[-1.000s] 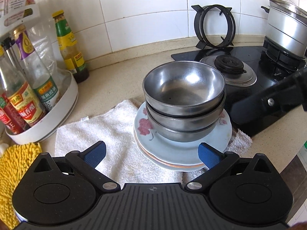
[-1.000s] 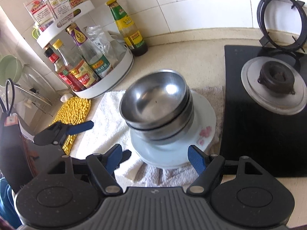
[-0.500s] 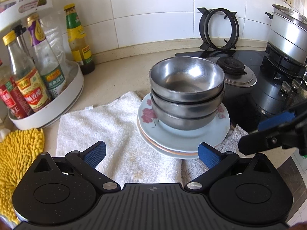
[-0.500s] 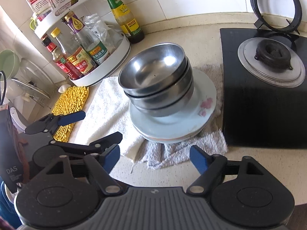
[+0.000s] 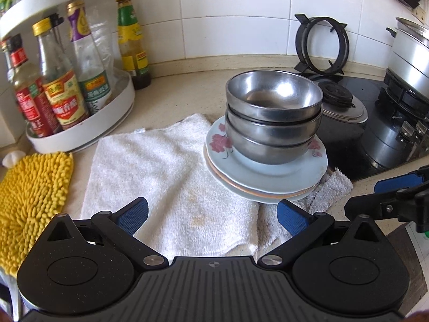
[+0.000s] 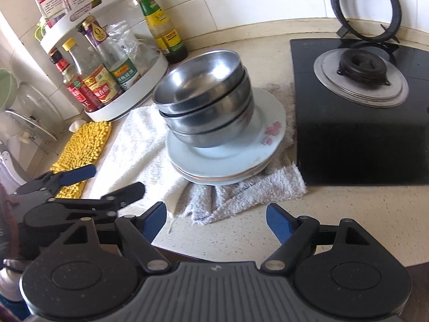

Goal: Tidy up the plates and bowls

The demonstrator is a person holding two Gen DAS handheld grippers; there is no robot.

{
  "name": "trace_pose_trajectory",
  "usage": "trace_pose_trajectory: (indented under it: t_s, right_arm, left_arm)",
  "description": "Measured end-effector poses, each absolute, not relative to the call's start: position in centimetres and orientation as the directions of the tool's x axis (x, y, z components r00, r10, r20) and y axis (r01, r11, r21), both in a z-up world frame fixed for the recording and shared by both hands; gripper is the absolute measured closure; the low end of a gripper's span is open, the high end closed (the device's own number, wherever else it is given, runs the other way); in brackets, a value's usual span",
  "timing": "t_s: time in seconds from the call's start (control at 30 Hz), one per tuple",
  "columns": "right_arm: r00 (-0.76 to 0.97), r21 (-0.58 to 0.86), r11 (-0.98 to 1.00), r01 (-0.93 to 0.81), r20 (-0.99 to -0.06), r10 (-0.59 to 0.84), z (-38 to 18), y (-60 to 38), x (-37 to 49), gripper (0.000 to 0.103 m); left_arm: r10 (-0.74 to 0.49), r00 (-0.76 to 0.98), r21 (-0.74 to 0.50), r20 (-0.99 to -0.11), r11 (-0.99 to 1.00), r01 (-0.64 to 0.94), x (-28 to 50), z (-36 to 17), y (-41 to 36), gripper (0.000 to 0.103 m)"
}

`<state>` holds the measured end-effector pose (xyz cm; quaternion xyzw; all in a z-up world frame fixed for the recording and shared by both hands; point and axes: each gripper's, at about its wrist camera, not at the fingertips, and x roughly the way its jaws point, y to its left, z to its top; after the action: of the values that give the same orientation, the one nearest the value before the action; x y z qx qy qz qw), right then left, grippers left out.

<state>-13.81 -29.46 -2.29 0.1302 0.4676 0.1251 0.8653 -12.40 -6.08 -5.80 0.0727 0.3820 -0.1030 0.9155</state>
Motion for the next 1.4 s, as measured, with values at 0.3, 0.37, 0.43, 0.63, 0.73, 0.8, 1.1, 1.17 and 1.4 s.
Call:
trace_pose_trajectory:
  t_s: [0.3, 0.37, 0.43, 0.63, 0.73, 0.8, 1.1, 1.17, 1.4]
  right_arm:
    - [0.576, 0.304, 0.950, -0.066, -0.766, 0.286, -2.7, -29.5, -14.5, 0.017]
    - [0.579, 0.309, 0.949, -0.060, -0.764, 0.285, -2.8, -29.6, -14.5, 0.017]
    - [0.577, 0.309, 0.949, -0.060, -0.765, 0.285, -2.8, -29.6, -14.5, 0.017]
    - [0.591, 0.303, 0.952, -0.047, -0.760, 0.271, -2.7, -29.5, -14.8, 0.016]
    - [0.593, 0.295, 0.954, -0.049, -0.761, 0.265, -2.7, -29.4, -14.9, 0.016]
    - [0.595, 0.288, 0.956, -0.048, -0.761, 0.259, -2.7, -29.2, -14.9, 0.016]
    - [0.602, 0.271, 0.962, -0.040, -0.762, 0.240, -2.8, -28.9, -14.9, 0.015]
    - [0.601, 0.267, 0.963, -0.040, -0.763, 0.237, -2.8, -28.9, -14.9, 0.015]
    - [0.599, 0.265, 0.963, -0.041, -0.765, 0.236, -2.8, -28.8, -14.8, 0.014]
  left_arm:
    - [-0.128, 0.700, 0.016, -0.703, 0.981, 0.196, -13.4, -5.5, -5.6, 0.000]
    - [-0.125, 0.703, 0.016, -0.700, 0.982, 0.190, -13.6, -5.5, -5.7, 0.000]
    - [-0.120, 0.706, 0.026, -0.698, 0.981, 0.192, -13.9, -5.5, -6.0, 0.000]
    - [-0.111, 0.717, 0.041, -0.688, 0.981, 0.191, -14.4, -5.3, -6.3, 0.000]
    - [-0.115, 0.721, 0.035, -0.684, 0.981, 0.189, -14.6, -5.2, -6.3, 0.000]
    - [-0.111, 0.722, 0.037, -0.683, 0.982, 0.186, -14.6, -5.1, -6.3, 0.000]
    - [-0.112, 0.723, 0.034, -0.682, 0.982, 0.183, -14.8, -5.1, -6.2, 0.000]
    - [-0.112, 0.724, 0.032, -0.681, 0.983, 0.182, -14.8, -5.1, -6.2, 0.000]
    - [-0.112, 0.723, 0.025, -0.682, 0.984, 0.176, -14.8, -5.2, -6.0, 0.000]
